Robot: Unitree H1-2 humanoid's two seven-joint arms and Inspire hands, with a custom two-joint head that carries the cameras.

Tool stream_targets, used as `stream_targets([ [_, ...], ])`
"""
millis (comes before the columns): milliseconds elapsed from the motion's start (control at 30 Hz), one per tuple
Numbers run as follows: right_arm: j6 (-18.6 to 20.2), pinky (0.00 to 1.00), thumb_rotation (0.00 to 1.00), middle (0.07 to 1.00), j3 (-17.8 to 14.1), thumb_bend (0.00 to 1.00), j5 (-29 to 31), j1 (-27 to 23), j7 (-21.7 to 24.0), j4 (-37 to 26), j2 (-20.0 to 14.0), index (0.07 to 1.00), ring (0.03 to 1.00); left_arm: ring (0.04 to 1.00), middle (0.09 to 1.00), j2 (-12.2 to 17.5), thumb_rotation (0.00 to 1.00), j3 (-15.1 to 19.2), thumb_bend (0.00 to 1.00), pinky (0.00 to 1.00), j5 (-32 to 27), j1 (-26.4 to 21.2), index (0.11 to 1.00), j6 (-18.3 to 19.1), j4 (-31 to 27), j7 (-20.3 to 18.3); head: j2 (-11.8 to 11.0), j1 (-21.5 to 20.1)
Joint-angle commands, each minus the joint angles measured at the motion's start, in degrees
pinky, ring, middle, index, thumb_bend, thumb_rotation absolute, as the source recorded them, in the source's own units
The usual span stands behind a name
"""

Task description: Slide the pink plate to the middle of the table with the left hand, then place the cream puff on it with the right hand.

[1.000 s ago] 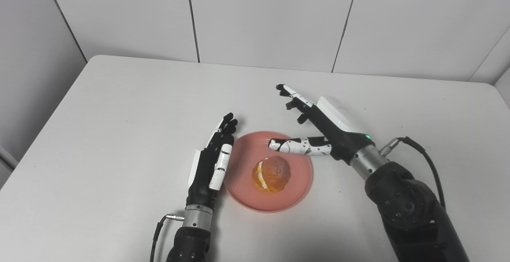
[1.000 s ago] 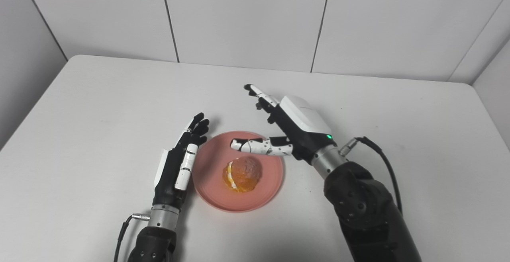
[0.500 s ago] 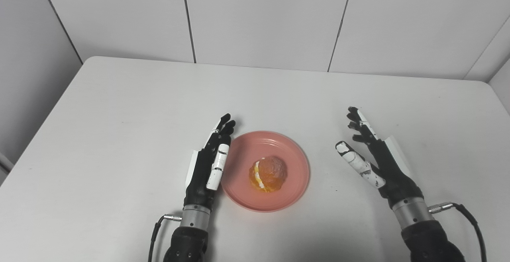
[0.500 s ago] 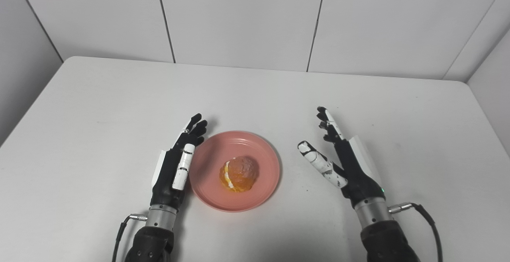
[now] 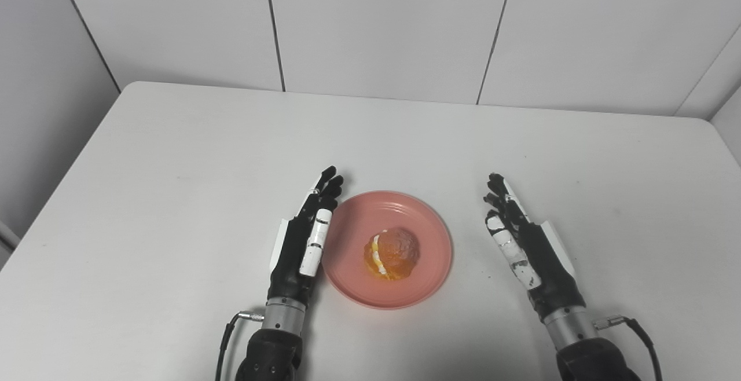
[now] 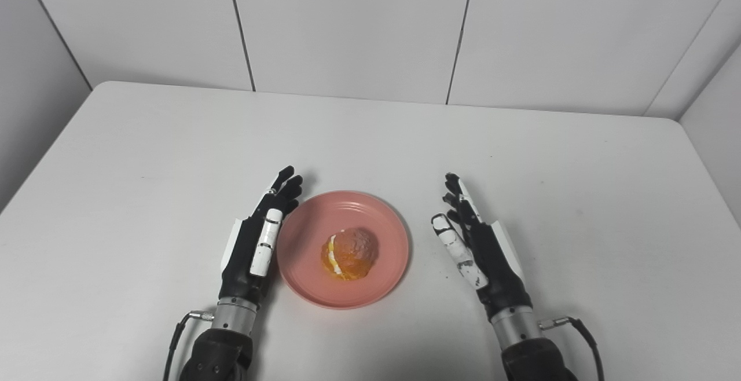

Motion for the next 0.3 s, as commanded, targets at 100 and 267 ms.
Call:
stream_targets([
  [100,-3.08,0.97,1.00,1.000,0.88,0.52,1.92,-0.14,-0.35,0.54,1.10,1.000,0.988,0.922,0.922,0.86,1.00,0.02,0.48,0.93,-0.50,2.40,0.909,0.78,0.88,-0.95,-0.01,0.18],
  [267,-4.10,0.99,1.00,1.000,1.44,0.51,2.12,0.25,-1.00,2.44,1.98,1.000,0.995,0.928,0.929,1.29,1.00,0.02,0.48,0.93,-0.57,2.45,0.914,1.11,0.68,-1.34,-0.24,0.29],
])
